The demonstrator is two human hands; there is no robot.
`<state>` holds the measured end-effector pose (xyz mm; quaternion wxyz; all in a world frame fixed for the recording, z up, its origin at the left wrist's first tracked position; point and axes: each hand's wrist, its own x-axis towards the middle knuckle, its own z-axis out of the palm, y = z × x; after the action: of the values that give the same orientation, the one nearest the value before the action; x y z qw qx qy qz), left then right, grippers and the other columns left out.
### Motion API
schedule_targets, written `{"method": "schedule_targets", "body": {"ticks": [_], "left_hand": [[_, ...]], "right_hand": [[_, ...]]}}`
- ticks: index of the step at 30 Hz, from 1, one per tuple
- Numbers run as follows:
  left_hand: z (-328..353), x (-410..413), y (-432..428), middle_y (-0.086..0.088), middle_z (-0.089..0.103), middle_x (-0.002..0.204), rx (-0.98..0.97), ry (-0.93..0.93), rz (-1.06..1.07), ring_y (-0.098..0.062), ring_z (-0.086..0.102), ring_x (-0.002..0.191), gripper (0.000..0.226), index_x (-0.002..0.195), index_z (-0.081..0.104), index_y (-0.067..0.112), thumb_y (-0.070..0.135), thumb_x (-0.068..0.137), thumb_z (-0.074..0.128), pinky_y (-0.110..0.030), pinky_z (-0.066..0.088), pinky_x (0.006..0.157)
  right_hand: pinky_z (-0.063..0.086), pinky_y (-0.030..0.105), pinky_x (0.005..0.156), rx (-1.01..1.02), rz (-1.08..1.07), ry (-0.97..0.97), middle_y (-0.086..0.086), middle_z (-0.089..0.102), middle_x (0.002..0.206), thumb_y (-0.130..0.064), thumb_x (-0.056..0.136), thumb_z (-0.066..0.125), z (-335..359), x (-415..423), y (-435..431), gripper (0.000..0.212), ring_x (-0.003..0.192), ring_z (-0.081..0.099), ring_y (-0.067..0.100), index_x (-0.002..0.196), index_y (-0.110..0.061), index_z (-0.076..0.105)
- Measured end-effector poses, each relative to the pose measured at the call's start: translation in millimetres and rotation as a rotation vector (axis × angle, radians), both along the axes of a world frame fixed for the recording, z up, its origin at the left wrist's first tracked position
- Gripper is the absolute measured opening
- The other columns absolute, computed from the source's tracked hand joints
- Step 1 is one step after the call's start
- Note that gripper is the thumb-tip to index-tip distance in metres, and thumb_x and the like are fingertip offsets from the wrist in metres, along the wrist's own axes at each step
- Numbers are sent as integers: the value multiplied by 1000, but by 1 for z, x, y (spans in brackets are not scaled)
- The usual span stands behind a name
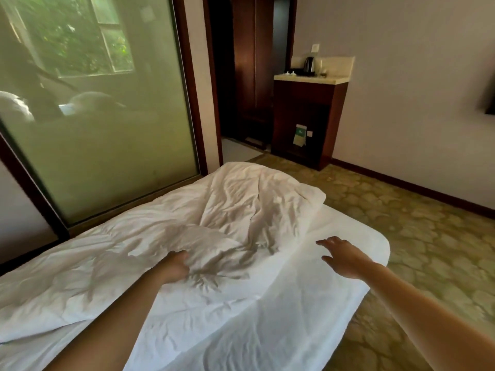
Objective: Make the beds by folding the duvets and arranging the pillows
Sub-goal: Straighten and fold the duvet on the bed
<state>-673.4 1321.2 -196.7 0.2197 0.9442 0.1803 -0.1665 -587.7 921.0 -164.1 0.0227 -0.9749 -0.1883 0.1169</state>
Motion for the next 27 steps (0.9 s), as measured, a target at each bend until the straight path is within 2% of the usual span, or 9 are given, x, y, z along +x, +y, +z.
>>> {"method": "schedule_targets", "body": {"ticks": [6, 9, 14, 19, 22, 25, 27], "left_hand": [[22, 102, -71, -11, 40, 139, 23, -144, 63, -23, 56, 109, 43, 137, 43, 15, 16, 95, 50, -22, 44, 80], [17, 138, -100, -12, 36, 143, 42, -97, 50, -23, 53, 116, 44, 138, 42, 15, 17, 95, 51, -21, 42, 85], [4, 206, -118, -13, 42, 138, 40, -62, 155, -25, 54, 114, 40, 133, 47, 13, 15, 93, 53, -24, 43, 84], [-9, 312, -130, -17, 46, 134, 13, -92, 313, -27, 56, 104, 41, 133, 47, 10, 11, 92, 52, -25, 44, 73], [-11, 386, -155, -17, 50, 133, 10, -74, 309, -29, 55, 111, 41, 132, 48, 6, 10, 92, 53, -24, 43, 80], [-7, 460, -194, -16, 48, 135, -12, -79, 286, -28, 53, 118, 40, 133, 47, 11, 14, 93, 53, -23, 42, 84], [-2, 506, -217, -15, 47, 136, -14, -75, 275, -28, 54, 116, 40, 133, 47, 13, 16, 93, 52, -26, 42, 87]], "right_hand": [[34, 36, 109, -35, -1, -95, -2, 26, 153, -34, 100, 38, 31, 99, -111, 48, 137, 32, 23, 147, -31, 27], [34, 38, 109, -56, -3, -74, -1, 28, 152, -34, 100, 39, 33, 150, -145, 49, 137, 33, 24, 147, -32, 26], [31, 39, 111, -37, 60, -63, -1, 24, 154, -33, 100, 39, 26, 246, -164, 50, 139, 28, 25, 148, -31, 24], [34, 39, 110, -30, 149, -77, -1, 28, 151, -34, 99, 38, 28, 366, -175, 48, 136, 33, 25, 146, -31, 27], [33, 41, 111, -39, 155, -50, 0, 29, 152, -32, 99, 41, 39, 441, -189, 49, 136, 34, 25, 146, -31, 28], [31, 42, 112, -54, 170, -53, 0, 29, 151, -30, 99, 40, 48, 515, -203, 49, 137, 32, 24, 146, -30, 27], [29, 42, 113, -34, 188, -43, 1, 29, 152, -28, 99, 40, 50, 559, -209, 49, 139, 30, 24, 147, -29, 26]]}}
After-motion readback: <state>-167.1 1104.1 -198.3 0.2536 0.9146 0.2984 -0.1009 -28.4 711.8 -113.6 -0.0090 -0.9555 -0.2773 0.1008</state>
